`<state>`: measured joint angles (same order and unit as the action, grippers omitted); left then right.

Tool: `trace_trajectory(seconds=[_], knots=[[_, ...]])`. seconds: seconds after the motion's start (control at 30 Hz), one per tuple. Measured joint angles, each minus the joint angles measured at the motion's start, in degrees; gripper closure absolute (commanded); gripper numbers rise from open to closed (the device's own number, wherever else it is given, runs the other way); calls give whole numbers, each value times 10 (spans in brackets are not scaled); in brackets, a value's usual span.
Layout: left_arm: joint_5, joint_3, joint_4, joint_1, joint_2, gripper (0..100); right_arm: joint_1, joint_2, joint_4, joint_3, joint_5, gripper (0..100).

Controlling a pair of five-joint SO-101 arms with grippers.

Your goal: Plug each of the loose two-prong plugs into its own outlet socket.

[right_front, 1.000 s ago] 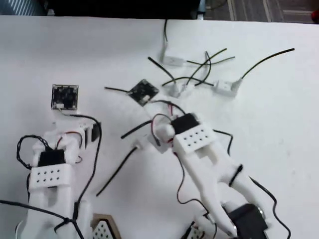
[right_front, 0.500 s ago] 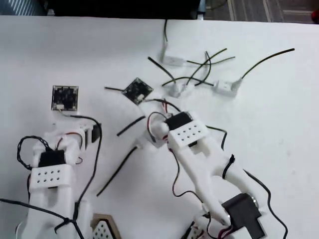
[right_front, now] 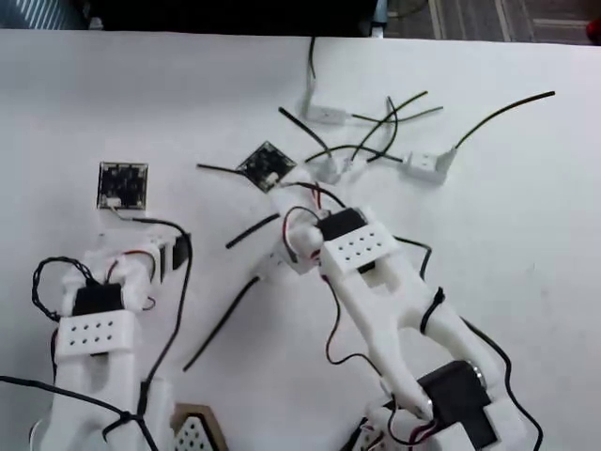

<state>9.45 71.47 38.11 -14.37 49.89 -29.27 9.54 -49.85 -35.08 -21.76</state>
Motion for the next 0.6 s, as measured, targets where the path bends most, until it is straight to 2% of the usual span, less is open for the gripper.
trace_trajectory(seconds=[0.23,0.6], knots=[[0,0,0,0,0,707,2,-40,2,17,11,981],[0,0,0,0,0,707,1,-53,-59,27,64,981]])
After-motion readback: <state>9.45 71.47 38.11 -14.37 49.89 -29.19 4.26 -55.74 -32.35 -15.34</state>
